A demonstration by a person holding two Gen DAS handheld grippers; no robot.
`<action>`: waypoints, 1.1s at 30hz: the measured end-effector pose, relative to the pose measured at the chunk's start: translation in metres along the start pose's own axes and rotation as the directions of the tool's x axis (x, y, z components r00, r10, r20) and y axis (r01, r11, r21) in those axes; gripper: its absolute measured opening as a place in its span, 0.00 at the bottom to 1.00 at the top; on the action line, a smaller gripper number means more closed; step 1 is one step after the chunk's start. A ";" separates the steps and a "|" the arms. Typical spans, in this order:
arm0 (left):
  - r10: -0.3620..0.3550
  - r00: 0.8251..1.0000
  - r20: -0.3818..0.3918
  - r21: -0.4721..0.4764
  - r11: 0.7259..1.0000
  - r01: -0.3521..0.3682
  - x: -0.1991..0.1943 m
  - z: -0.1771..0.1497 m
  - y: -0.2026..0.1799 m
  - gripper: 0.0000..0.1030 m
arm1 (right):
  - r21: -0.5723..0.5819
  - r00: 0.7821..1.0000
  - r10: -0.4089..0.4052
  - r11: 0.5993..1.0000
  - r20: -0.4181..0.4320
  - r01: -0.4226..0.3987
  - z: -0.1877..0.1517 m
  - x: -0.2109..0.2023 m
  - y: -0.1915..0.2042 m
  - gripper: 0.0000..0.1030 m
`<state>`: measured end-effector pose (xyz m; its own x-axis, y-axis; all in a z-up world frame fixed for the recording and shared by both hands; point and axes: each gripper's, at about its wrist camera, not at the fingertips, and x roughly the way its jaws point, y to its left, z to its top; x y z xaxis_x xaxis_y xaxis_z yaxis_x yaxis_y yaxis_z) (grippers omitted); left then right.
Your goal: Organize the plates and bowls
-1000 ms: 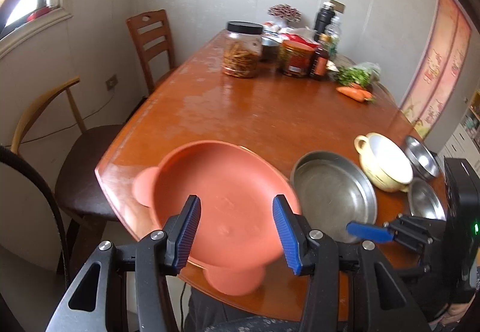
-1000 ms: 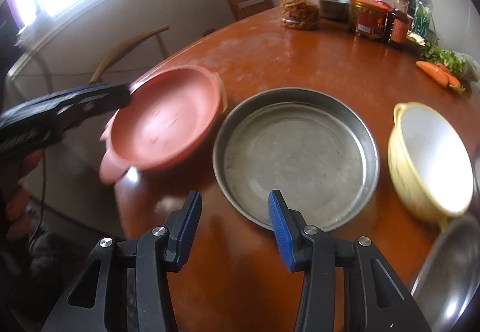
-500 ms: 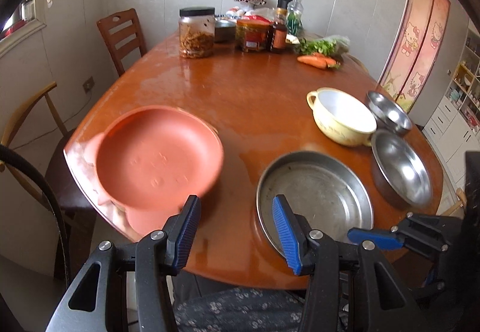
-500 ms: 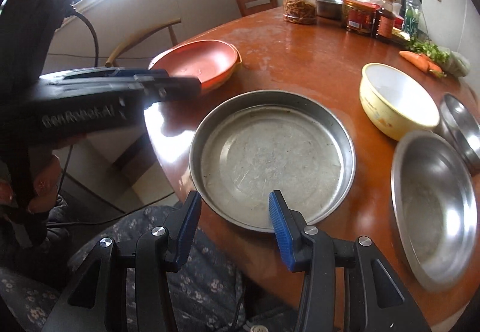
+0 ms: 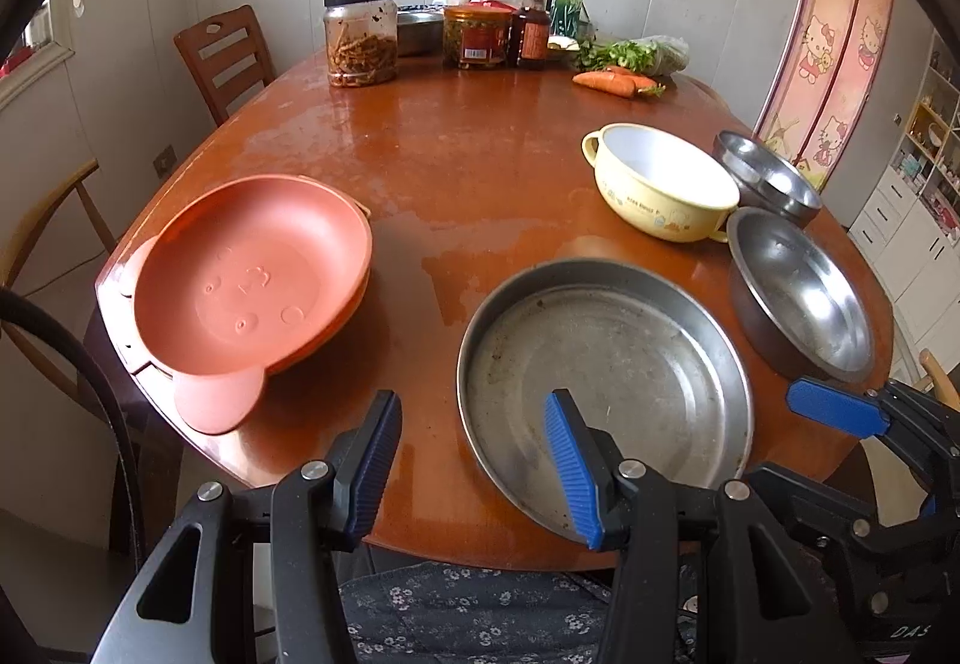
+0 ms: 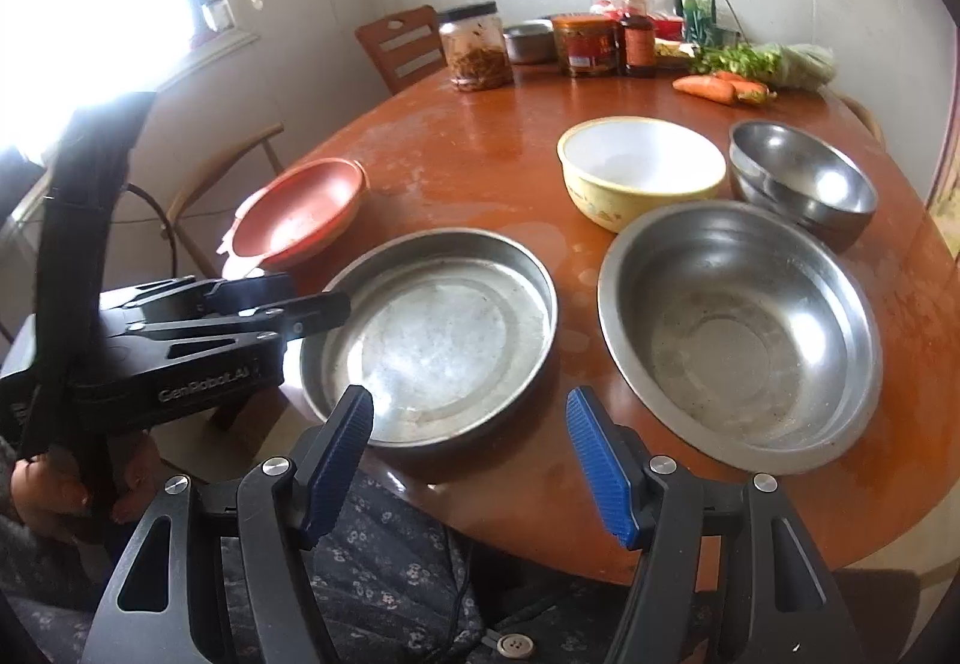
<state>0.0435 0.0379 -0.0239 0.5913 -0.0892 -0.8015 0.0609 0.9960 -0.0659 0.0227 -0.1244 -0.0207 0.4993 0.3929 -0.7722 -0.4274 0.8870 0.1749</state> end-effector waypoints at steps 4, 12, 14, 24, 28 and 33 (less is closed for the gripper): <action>0.009 1.000 -0.009 -0.005 1.000 -0.009 0.005 -0.004 -0.001 0.48 | 0.026 1.000 0.008 1.000 0.008 -0.008 0.000 0.010 -0.005 0.67; 0.002 1.000 -0.029 -0.004 1.000 -0.002 0.016 -0.009 -0.008 0.48 | 0.024 0.998 -0.029 0.999 0.055 0.028 0.006 0.022 -0.008 0.44; -0.001 1.000 -0.026 0.003 1.000 0.001 0.016 -0.009 -0.011 0.48 | 0.004 0.997 -0.043 0.999 0.061 0.043 0.005 0.024 -0.005 0.40; -0.001 1.000 -0.006 0.010 1.000 0.001 0.016 -0.010 -0.020 0.48 | -0.027 0.994 -0.088 0.996 0.060 0.089 0.003 0.031 -0.002 0.38; -0.001 1.000 0.003 0.003 1.000 0.001 0.011 -0.009 -0.019 0.48 | -0.028 0.994 -0.086 0.996 0.068 0.088 0.003 0.027 0.000 0.38; 0.005 1.000 0.019 0.006 1.000 -0.005 0.001 -0.006 -0.018 0.48 | -0.013 0.995 -0.059 0.998 0.081 0.060 0.005 0.020 0.000 0.39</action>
<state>0.0381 0.0198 -0.0266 0.6066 -0.0843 -0.7905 0.0625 0.9963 -0.0583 0.0363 -0.1156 -0.0330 0.5828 0.3587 -0.7292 -0.4067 0.9056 0.1204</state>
